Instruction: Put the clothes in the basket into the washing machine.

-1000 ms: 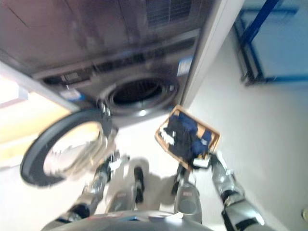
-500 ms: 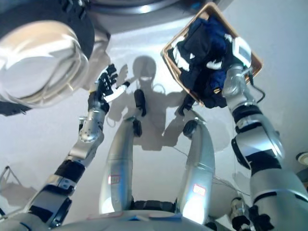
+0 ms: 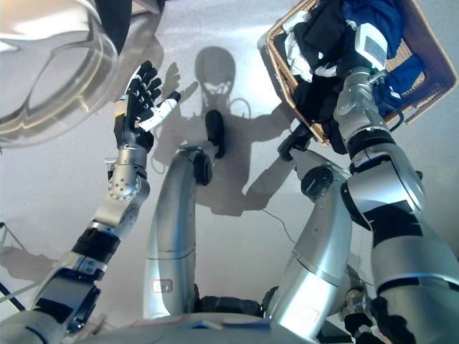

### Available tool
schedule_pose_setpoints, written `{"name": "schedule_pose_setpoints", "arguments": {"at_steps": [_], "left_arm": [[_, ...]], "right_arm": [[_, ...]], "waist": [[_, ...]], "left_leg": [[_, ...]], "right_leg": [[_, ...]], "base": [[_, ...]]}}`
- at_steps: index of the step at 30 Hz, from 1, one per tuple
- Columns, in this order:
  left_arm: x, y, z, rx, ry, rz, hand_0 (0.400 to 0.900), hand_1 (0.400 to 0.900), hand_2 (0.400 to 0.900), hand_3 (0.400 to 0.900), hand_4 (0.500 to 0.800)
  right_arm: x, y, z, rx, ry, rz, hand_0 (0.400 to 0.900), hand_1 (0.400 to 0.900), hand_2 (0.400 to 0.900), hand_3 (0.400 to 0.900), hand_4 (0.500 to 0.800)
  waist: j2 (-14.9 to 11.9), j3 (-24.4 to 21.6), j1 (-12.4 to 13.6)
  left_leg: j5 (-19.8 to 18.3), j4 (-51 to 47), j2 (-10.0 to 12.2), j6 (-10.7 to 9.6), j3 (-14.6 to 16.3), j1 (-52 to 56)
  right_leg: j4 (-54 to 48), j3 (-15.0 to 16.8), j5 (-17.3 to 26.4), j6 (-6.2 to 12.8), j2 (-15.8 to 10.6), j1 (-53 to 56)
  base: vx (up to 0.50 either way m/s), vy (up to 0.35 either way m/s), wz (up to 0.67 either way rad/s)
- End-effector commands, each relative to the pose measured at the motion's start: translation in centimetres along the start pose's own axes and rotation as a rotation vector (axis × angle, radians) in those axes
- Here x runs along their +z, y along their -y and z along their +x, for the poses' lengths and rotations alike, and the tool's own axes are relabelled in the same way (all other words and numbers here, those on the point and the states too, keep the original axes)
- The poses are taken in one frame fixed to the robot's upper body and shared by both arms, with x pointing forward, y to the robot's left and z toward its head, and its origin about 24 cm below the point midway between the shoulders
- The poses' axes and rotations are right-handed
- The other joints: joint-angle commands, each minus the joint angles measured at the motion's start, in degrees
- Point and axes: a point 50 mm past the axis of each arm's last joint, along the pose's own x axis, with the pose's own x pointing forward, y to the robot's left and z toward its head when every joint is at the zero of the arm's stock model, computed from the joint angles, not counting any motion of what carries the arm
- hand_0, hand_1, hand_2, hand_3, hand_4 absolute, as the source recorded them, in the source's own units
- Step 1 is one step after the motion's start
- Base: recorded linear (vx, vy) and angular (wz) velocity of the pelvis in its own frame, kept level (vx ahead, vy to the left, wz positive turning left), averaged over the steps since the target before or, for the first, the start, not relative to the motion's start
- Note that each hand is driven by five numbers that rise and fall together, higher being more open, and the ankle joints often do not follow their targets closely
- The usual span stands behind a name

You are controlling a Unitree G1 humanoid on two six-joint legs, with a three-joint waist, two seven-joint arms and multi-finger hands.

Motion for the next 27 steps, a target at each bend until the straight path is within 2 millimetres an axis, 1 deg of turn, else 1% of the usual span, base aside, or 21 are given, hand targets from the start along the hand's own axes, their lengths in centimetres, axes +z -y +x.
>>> {"name": "schedule_pose_setpoints", "arguments": {"at_steps": [1,2,3,4,5,6,7,9,10,14,17,18,19,20,21,24,25,26,27], "left_arm": [[1.2,0.3,-1.7,0.021,0.097,-0.109,0.9,0.9,0.9,0.9,0.8],[1.0,0.3,-1.8,0.022,0.085,-0.107,0.9,0.9,0.9,0.9,0.8],[1.0,0.3,-1.8,0.023,0.084,-0.107,0.9,0.9,0.9,0.9,0.8],[0.7,0.3,-1.9,0.019,0.069,-0.1,0.9,0.9,0.9,0.9,0.8],[0.3,0.0,-2.2,0.033,0.052,-0.099,0.9,0.9,0.9,0.9,0.8],[0.3,0.0,-2.2,0.033,0.051,-0.098,0.9,0.9,0.9,0.9,0.8],[0.2,-0.2,-2.4,0.047,0.046,-0.095,0.9,0.9,0.9,0.9,0.8],[0.1,-0.3,-2.5,0.051,0.042,-0.094,0.9,0.9,0.9,0.9,0.8],[0.0,-0.8,-2.7,0.068,0.035,-0.082,0.9,0.9,0.9,0.9,0.8],[-0.3,-1.4,-2.9,0.097,0.024,-0.066,0.9,0.9,0.9,0.9,0.8],[-0.4,-2.4,-3.3,0.15,0.018,-0.054,0.9,0.9,0.9,0.9,0.8],[-0.4,-2.4,-3.3,0.149,0.017,-0.053,0.9,0.9,0.9,0.9,0.8],[-0.4,-3.2,-3.5,0.189,0.015,-0.036,0.9,0.9,0.9,0.9,0.8],[-0.4,-3.2,-3.5,0.188,0.014,-0.035,0.9,0.9,0.9,0.9,0.8],[-0.5,-3.6,-3.7,0.206,0.009,-0.025,0.9,0.9,0.9,0.9,0.8],[-0.8,-5.0,-4.5,0.277,-0.013,-0.003,0.9,0.9,0.9,0.9,0.8],[-0.9,-5.4,-4.7,0.3,-0.021,0.001,0.9,0.9,0.9,0.9,0.8],[-1.2,-5.5,-4.9,0.307,-0.032,0.004,0.9,0.9,0.9,0.9,0.8],[-1.3,-5.6,-5.1,0.317,-0.039,0.004,0.9,0.9,0.9,0.9,0.8]], "right_arm": [[-2.2,-1.6,-1.1,0.038,-0.049,-0.068,0.9,0.9,0.9,0.9,0.8],[-2.4,-2.4,-1.4,0.061,-0.061,-0.067,0.9,0.9,0.9,0.9,0.8],[-2.4,-2.4,-1.5,0.062,-0.061,-0.067,0.9,0.9,0.9,0.9,0.8],[-2.9,-3.0,-1.8,0.088,-0.066,-0.108,0.9,0.9,0.9,0.9,0.8],[-2.8,-3.6,-2.1,0.101,-0.07,-0.099,0.614,0.614,0.614,0.614,0.628],[-2.8,-3.6,-2.1,0.102,-0.07,-0.099,0.4,0.4,0.4,0.4,0.5],[-3.2,-3.6,-2.2,0.088,-0.085,-0.084,0.4,0.4,0.4,0.4,0.5],[-3.4,-3.6,-2.3,0.081,-0.092,-0.075,0.4,0.4,0.4,0.4,0.5],[-3.8,-3.4,-2.4,0.064,-0.094,-0.071,0.4,0.4,0.4,0.4,0.5],[-3.9,-3.2,-2.4,0.042,-0.082,-0.05,0.4,0.4,0.4,0.4,0.5],[-3.8,-2.1,-2.2,-0.026,-0.056,0.018,0.4,0.4,0.4,0.4,0.5],[-3.9,-2.1,-2.2,-0.026,-0.058,0.018,0.4,0.4,0.4,0.4,0.5],[-2.7,-0.9,-2.1,-0.094,0.024,0.095,0.4,0.4,0.4,0.4,0.5],[-2.8,-0.9,-2.2,-0.093,0.021,0.094,0.4,0.4,0.4,0.4,0.5],[-2.4,-0.6,-2.3,-0.113,0.055,0.121,0.4,0.4,0.4,0.4,0.5],[-1.1,1.6,-3.5,-0.213,0.186,0.232,0.4,0.4,0.4,0.4,0.5],[-1.1,2.4,-4.0,-0.256,0.214,0.281,0.4,0.4,0.4,0.4,0.5],[-1.6,2.6,-4.9,-0.278,0.221,0.318,0.4,0.4,0.4,0.4,0.5],[-1.7,3.3,-5.6,-0.321,0.233,0.372,0.4,0.4,0.4,0.4,0.5]], "waist": [[3.8,-5.4,0.5],[4.0,-5.5,0.6],[3.9,-5.5,0.6],[4.1,-5.6,0.6],[4.4,-5.5,0.6],[4.4,-5.6,0.5],[4.6,-5.6,0.5],[4.6,-5.7,0.4],[4.5,-5.7,0.1],[3.9,-5.9,-0.7],[3.0,-6.2,-1.9],[3.0,-6.2,-1.8],[2.1,-6.4,-3.3],[2.0,-6.5,-3.2],[1.7,-6.7,-3.7],[0.5,-7.2,-5.8],[0.2,-7.2,-6.6],[-0.1,-7.4,-6.9],[-0.3,-7.6,-7.2]], "left_leg": [[-0.3,-1.6,-2.4,-2.9,-2.6,-1.0],[-0.3,-1.0,-2.5,-2.7,-2.4,-1.5],[-0.3,-0.9,-2.5,-2.7,-2.4,-1.6],[-0.3,-0.8,-2.5,-2.6,-2.4,-1.6],[-0.2,-0.2,-2.6,-2.4,-2.6,-1.5],[-0.3,-0.2,-2.6,-2.4,-2.6,-1.5],[-0.2,0.3,-2.7,-2.3,-2.7,-1.4],[-0.2,0.5,-2.7,-2.1,-2.7,-1.3],[-0.3,0.9,-2.7,-2.0,-2.8,-1.3],[-0.3,1.5,-2.6,-1.9,-2.9,-1.2],[-0.4,2.0,-2.4,-1.9,-2.8,-1.2],[-0.4,2.0,-2.4,-1.9,-2.7,-1.2],[-0.3,2.0,-2.4,-1.9,-2.7,-1.3],[-0.3,1.9,-2.4,-1.9,-2.6,-1.2],[-0.4,2.0,-2.3,-1.9,-2.6,-1.3],[-0.4,2.2,-2.0,-2.0,-2.6,-1.8],[-0.5,2.3,-1.9,-2.0,-2.7,-1.8],[-0.5,2.3,-1.9,-1.9,-2.8,-1.9],[-0.5,2.3,-1.9,-1.9,-2.9,-1.9]], "right_leg": [[3.6,0.7,-2.2,9.56,-0.2,-6.0],[4.4,1.1,-2.4,9.37,-0.3,-6.7],[4.5,1.1,-2.4,9.37,-0.3,-6.8],[4.6,1.1,-2.4,9.34,-0.5,-6.8],[5.0,1.3,-2.2,9.23,-0.4,-6.8],[5.0,1.3,-2.2,9.23,-0.4,-6.8],[5.4,1.4,-2.1,9.24,-0.4,-6.8],[5.7,1.6,-2.2,9.14,-0.5,-6.8],[6.0,1.9,-2.1,9.0,-0.4,-6.8],[6.2,2.1,-1.7,8.95,-0.2,-6.8],[6.5,2.4,-1.5,8.86,0.1,-6.8],[6.5,2.5,-1.5,8.86,0.1,-6.8],[6.3,2.4,-1.2,8.78,0.5,-6.8],[6.3,2.4,-1.2,8.77,0.5,-6.8],[6.3,2.4,-1.2,8.76,0.6,-6.8],[6.3,2.2,-1.1,8.8,1.1,-6.8],[6.3,2.2,-1.1,8.87,1.3,-6.8],[6.3,2.2,-1.1,8.94,1.5,-6.8],[6.3,2.1,-1.2,8.98,1.5,-6.8]], "base": [[0.01,0.013,0.05],[0.01,0.013,0.05],[0.0,0.0,0.0],[0.02,0.037,-0.02],[0.02,0.037,-0.02],[0.03,0.046,-0.05],[0.0,0.0,0.0],[0.0,0.0,0.0],[0.01,0.031,-0.05],[0.01,0.021,-0.06],[0.01,0.032,-0.12],[0.01,0.022,-0.14],[0.01,0.014,-0.1],[0.01,0.013,-0.14],[0.02,0.0,-0.09],[0.02,0.012,-0.17],[0.02,0.017,-0.13],[0.02,0.017,-0.11],[0.02,0.009,-0.08]]}}
